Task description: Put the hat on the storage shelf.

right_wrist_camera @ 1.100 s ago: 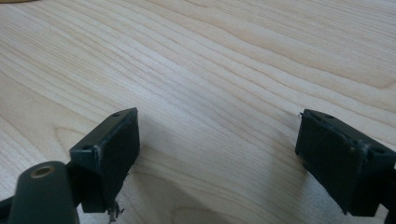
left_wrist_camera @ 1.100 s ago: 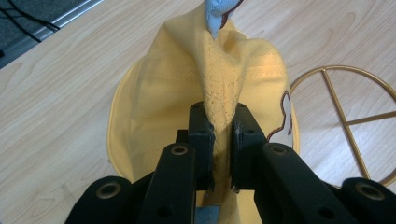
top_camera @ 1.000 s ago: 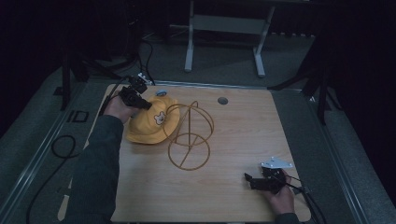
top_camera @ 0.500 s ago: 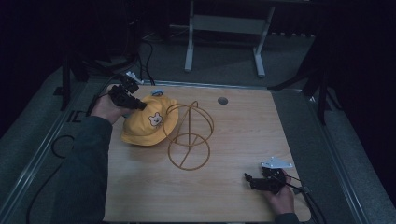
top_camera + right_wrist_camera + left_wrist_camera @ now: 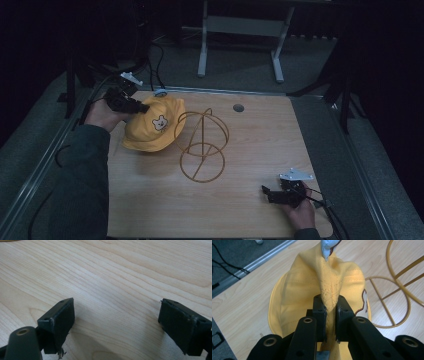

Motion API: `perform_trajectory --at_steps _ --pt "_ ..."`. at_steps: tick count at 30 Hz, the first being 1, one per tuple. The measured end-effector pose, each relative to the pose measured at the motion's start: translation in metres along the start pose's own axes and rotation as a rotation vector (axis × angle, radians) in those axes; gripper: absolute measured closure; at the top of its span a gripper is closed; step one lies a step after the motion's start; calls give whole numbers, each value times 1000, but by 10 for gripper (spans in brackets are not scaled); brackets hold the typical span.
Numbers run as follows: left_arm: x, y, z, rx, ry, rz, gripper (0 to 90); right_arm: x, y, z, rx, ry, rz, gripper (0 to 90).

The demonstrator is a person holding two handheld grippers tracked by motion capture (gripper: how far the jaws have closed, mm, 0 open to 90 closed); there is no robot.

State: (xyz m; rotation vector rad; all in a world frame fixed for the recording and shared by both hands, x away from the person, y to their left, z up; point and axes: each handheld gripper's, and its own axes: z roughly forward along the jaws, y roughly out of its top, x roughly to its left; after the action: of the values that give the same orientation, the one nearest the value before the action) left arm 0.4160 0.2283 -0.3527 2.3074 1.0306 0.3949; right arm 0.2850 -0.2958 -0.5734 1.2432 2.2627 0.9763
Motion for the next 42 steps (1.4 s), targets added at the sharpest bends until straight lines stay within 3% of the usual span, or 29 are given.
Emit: perform_trajectory --at_steps 15,32,42 --pt "5 -9 -24 -39 14 -12 811 0 0 0 -1 -1 -2 136" --pt "7 -19 -40 -17 22 1 811 0 0 0 -2 0 -2 136" --pt "2 -13 -49 0 20 40 810 0 0 0 -2 0 -1 137"
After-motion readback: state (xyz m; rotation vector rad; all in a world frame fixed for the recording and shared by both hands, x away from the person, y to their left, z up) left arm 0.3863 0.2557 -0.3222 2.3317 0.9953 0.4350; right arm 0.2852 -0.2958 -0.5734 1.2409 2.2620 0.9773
